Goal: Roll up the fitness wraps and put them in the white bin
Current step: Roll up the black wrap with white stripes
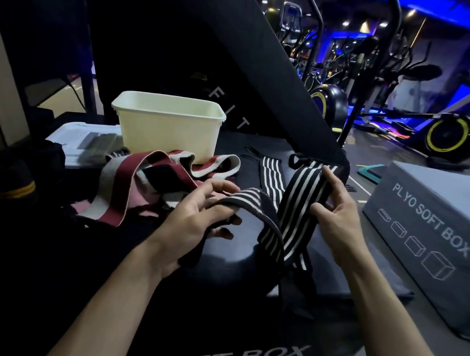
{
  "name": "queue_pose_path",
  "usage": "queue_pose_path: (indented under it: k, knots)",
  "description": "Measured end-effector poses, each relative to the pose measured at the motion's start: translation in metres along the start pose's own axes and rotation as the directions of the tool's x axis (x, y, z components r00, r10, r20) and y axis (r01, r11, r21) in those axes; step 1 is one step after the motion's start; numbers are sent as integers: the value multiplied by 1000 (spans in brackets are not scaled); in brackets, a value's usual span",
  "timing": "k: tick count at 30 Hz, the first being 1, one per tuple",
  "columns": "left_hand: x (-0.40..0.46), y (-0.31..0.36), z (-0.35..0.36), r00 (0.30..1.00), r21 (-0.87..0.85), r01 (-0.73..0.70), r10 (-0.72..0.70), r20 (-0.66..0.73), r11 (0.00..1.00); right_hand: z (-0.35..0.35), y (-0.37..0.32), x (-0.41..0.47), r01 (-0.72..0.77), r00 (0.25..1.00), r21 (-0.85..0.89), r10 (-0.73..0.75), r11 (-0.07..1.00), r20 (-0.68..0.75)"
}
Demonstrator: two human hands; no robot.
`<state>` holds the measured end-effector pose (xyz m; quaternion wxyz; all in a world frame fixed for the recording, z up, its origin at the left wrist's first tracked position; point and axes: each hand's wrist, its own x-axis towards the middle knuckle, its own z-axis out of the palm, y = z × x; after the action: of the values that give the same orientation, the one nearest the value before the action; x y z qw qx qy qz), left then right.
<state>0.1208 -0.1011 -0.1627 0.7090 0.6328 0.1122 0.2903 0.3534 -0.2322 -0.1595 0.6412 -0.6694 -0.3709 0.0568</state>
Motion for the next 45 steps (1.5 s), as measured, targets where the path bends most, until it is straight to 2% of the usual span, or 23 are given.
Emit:
queue_pose_path:
  k: [3,8,12,14,16,18,20,22,23,25,26,27,29,30,33,35,40,45]
  knots:
    - [3,1,2,1000,64,4,-6,25,998,-4,5,9,-8,999,-60,5,998,-54]
    - [10,7,8,996,113,75,-80,44,991,-28,10,46,-52,964,-137,14,989,-264]
    - [22,8,13,976,177,135,-161,145,975,-53,-3,100,-144,929,52,153,988,-336]
    - [27,6,19,950,84,216,-229,211,973,-57,-11,123,-165,935,41,169,986,-311]
    - [34,1,24,908,20,275,-267,322,961,-56,-11,144,-188,953,-75,163,979,-257]
    - [42,-5,32,862,51,286,-280,422,957,-48,-9,164,-193,970,-226,150,955,-193]
    - [51,-11,42,842,76,296,-298,451,952,-33,-4,183,-158,986,-428,116,890,-122]
    - [60,-17,49,836,45,353,-337,433,935,-9,1,198,-33,996,-565,76,824,52]
    - [64,-21,51,833,17,390,-361,419,921,6,4,202,16,978,-547,100,837,181]
    - [69,-28,51,823,19,444,-417,385,896,33,11,203,-43,864,-460,264,887,428]
    - [70,-31,50,820,50,456,-442,364,888,41,18,204,-82,821,-460,322,884,471]
    - [71,-35,49,819,81,463,-461,341,883,44,26,207,-99,832,-485,340,869,439]
    - [70,-41,48,818,123,478,-491,300,870,41,43,217,-96,920,-575,293,813,260]
    - [70,-42,49,814,134,486,-504,289,863,35,50,220,-109,935,-642,297,759,192]
    - [73,-45,49,820,144,495,-515,249,857,23,69,215,-201,887,-776,448,599,116]
    - [75,-47,49,837,105,483,-493,235,869,22,84,211,-212,885,-798,458,564,89]
    - [74,-42,49,852,16,479,-469,234,878,25,107,216,-267,904,-629,415,730,97]
    - [75,-40,47,860,12,467,-457,228,884,30,99,215,-231,912,-488,362,842,192]
